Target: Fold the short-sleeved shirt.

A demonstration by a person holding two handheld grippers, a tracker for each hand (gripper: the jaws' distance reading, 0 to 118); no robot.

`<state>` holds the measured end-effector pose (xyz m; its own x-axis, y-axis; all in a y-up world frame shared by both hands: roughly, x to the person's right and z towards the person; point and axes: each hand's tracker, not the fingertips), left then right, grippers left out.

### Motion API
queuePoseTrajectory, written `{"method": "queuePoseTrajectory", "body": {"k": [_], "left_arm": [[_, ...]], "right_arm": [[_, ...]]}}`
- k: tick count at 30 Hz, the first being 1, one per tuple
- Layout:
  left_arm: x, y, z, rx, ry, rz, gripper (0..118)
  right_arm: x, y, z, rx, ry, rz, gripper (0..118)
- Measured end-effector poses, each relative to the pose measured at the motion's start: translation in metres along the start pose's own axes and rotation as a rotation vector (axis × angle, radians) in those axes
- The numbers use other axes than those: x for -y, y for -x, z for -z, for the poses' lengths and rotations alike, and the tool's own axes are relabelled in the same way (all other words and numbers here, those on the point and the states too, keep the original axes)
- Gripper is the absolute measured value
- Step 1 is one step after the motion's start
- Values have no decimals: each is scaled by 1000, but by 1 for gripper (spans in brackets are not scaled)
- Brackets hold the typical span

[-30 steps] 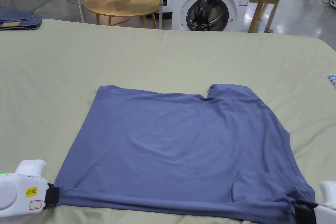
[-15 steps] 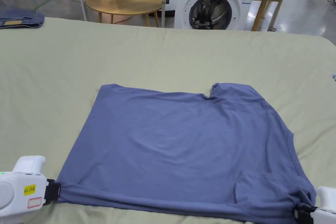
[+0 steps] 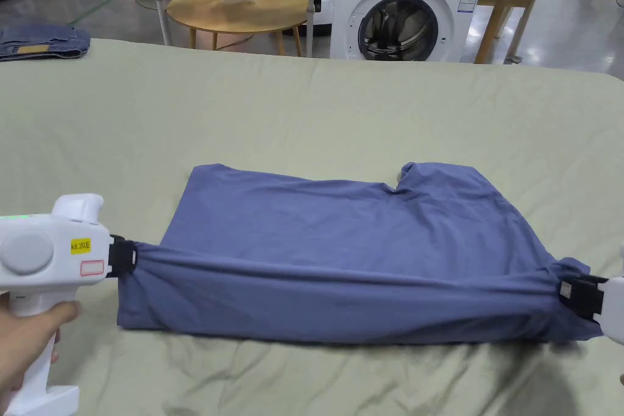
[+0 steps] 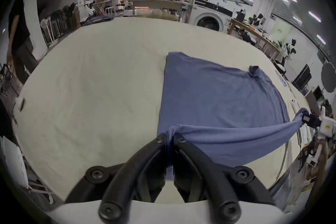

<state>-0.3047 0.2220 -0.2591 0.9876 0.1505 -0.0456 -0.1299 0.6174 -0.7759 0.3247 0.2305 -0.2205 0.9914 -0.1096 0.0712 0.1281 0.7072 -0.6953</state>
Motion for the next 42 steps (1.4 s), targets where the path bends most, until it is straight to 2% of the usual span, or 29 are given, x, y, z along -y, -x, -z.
{"method": "queuePoseTrajectory", "body": {"k": [6, 14, 16, 18, 19, 20, 21, 23, 27, 29, 30, 32, 33, 35, 42], "left_arm": [[-42, 0, 49, -16, 5, 12, 1], [-58, 2, 116, -52, 113, 42, 1], [-56, 4, 124, -50, 122, 47, 10], [-55, 3, 126, -49, 117, 47, 13], [-55, 3, 124, -42, 105, 49, 21], [-52, -1, 113, -40, 89, 52, 35], [-51, -3, 110, -38, 81, 54, 39], [-50, -7, 101, -11, 40, 54, 46], [-43, -24, 75, 19, -49, 61, 46], [-33, -34, 58, 23, -117, 68, 45], [-29, -39, 50, 12, -162, 67, 39], [-18, -44, 40, 0, -245, 77, 17], [-13, -47, 34, -14, -286, 82, 6], [-4, -54, 19, -32, -349, 96, 0], [15, -61, -23, -43, -424, 104, 0]], "right_arm": [[-37, 10, 56, 22, -5, -38, 6], [-48, 12, 127, 70, 108, -78, 8], [-44, 13, 136, 81, 116, -89, 18], [-47, 15, 137, 94, 114, -98, 26], [-44, 21, 129, 105, 95, -110, 36], [-45, 24, 124, 118, 69, -122, 54], [-46, 26, 120, 125, 52, -127, 68], [-43, 35, 107, 108, -19, -136, 68], [-36, 61, 79, 91, -155, -155, 68], [-30, 75, 64, 89, -224, -134, 66], [-26, 83, 57, 82, -258, -123, 53], [-16, 97, 45, 68, -313, -119, 16], [-13, 105, 39, 68, -340, -123, 6], [-6, 120, 27, 55, -385, -127, 0], [6, 148, -4, 11, -470, -98, 0]]}}
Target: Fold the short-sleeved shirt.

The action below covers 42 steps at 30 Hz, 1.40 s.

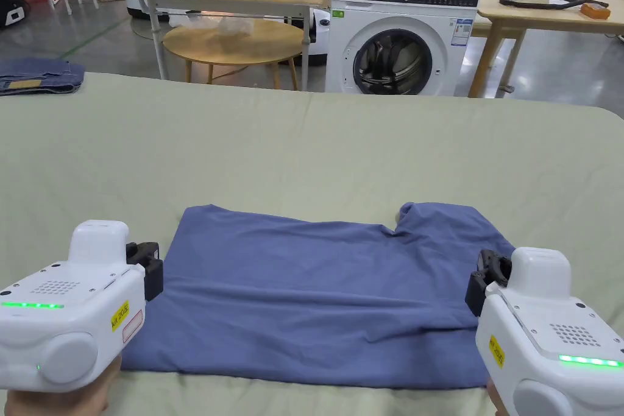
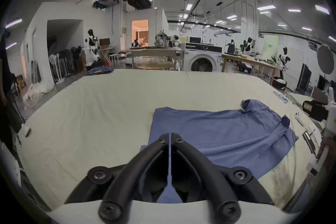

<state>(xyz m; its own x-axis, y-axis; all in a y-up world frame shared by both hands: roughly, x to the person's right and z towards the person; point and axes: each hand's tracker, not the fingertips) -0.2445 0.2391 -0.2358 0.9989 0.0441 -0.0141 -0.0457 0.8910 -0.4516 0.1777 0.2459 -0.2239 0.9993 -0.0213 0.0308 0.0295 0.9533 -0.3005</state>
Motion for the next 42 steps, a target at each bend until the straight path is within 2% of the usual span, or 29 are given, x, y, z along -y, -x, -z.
{"method": "queuePoseTrajectory", "body": {"k": [5, 10, 11, 13, 16, 17, 19, 21, 23, 25, 27, 30, 31, 32, 33, 34, 39, 42], "left_arm": [[6, 23, -4, 3, 194, -68, 0], [22, 62, 30, 49, 442, -131, 1], [25, 64, 36, 62, 472, -145, 7], [33, 70, 51, 79, 548, -178, 38], [41, 74, 67, 66, 582, -213, 51], [44, 73, 73, 53, 606, -214, 52], [53, 61, 79, 34, 687, -194, 52], [53, 51, 80, -4, 677, -147, 48], [51, 53, 98, -53, 679, -87, 36], [52, 41, 98, -74, 680, -5, 16], [55, 32, 96, -74, 675, 8, 4], [54, 34, 90, -20, 663, -7, 3], [54, 35, 87, -9, 656, -16, 3], [53, 37, 84, -8, 647, -7, 3], [51, 38, 82, 3, 638, -2, 3], [52, 45, 84, 7, 627, -3, 3], [40, 47, 71, 27, 594, -12, 3], [40, 45, 68, 31, 587, -7, 3]], "right_arm": [[4, -2, -4, -16, 19, -1, 0], [17, -11, 0, -5, 71, -18, 0], [19, -12, 1, -2, 79, -16, 0], [25, -18, 4, 5, 97, -15, 0], [30, -23, 6, 16, 121, -21, 0], [31, -26, 5, 19, 126, -22, 0], [34, -29, 5, 29, 139, -22, 0], [35, -33, 3, 35, 149, -26, 0], [37, -37, 1, 41, 158, -29, 0], [41, -46, 2, 51, 168, -26, 0], [44, -54, 3, 59, 183, -26, 0], [44, -74, 4, 71, 221, -26, 2], [43, -83, 6, 81, 242, -24, 12], [40, -95, 8, 90, 263, -21, 29], [38, -102, 8, 96, 270, -14, 57], [36, -114, 11, 105, 296, -4, 69], [36, -160, 41, 76, 484, 10, 71], [43, -170, 61, 61, 570, 29, 71]]}}
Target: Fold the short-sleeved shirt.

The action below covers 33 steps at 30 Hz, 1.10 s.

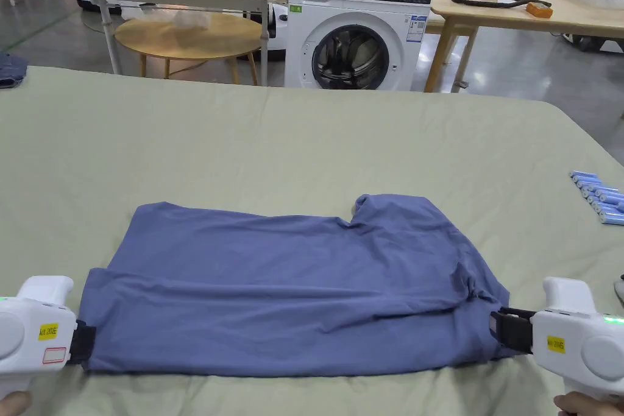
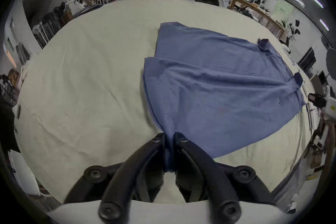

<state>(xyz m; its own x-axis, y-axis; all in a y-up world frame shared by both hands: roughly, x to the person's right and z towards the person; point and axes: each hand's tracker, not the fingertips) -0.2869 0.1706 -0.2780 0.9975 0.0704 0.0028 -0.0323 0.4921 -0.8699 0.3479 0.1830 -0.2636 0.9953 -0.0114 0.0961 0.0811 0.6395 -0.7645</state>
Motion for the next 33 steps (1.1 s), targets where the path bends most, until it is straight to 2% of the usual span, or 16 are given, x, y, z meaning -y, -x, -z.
{"method": "queuePoseTrajectory", "body": {"k": [5, 7, 8, 10, 13, 16, 20, 26, 33], "left_arm": [[4, -3, 5, -6, 11, -4, 3], [6, -2, 7, -6, 15, -10, 3], [6, -7, 3, -6, 16, -12, 3], [7, -9, 1, -3, 18, -19, 3], [8, -6, 4, 4, 19, -25, 3], [10, -4, 7, 7, 18, -26, 3], [15, -2, 5, 18, 11, -30, 3], [7, -1, -29, 40, -73, -36, 3], [8, 10, -70, 38, -140, -34, 3]], "right_arm": [[-2, 6, 42, -66, 134, -23, 71], [2, 16, 47, -7, 202, -75, 59], [5, 19, 49, 8, 217, -92, 50], [9, 17, 40, -14, 156, -75, 4], [15, 14, 41, -90, 156, -40, 4], [24, 19, 32, -48, 143, -73, 3], [29, 21, 12, -57, 112, -24, 3], [7, 22, -19, -67, 37, -10, 3], [-1, 23, -67, -60, -6, -41, 3]]}}
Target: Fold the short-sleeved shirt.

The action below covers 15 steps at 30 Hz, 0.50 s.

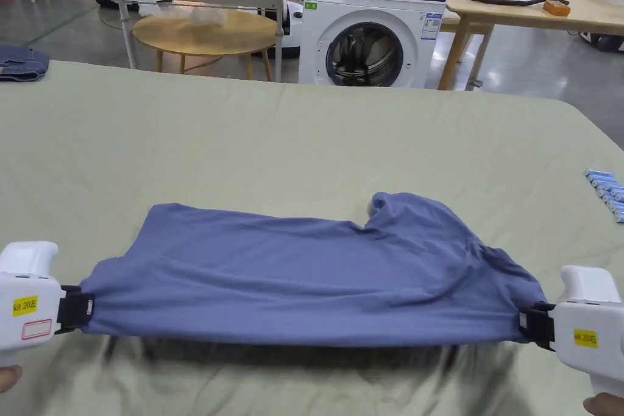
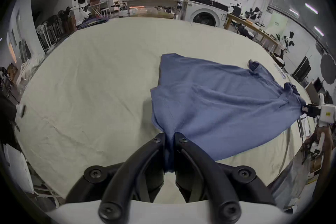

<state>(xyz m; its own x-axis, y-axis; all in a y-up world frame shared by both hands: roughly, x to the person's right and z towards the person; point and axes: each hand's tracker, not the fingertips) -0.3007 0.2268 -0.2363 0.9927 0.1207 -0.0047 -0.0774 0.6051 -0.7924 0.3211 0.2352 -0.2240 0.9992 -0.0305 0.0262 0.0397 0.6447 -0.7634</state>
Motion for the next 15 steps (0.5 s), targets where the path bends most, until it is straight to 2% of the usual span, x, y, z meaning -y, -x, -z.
{"method": "queuePoseTrajectory", "body": {"k": [7, 11, 13, 15], "left_arm": [[54, 16, -16, -1, 62, -11, 3], [95, 27, -11, -3, 110, -44, 3], [110, 28, -5, -4, 134, -46, 3], [118, 25, 5, -18, 166, -44, 3]], "right_arm": [[56, 7, -20, 4, 76, -16, 3], [101, 12, -13, 81, 167, -36, 3], [116, 11, -3, 85, 188, -15, 3], [126, 14, 10, 103, 214, -30, 4]]}}
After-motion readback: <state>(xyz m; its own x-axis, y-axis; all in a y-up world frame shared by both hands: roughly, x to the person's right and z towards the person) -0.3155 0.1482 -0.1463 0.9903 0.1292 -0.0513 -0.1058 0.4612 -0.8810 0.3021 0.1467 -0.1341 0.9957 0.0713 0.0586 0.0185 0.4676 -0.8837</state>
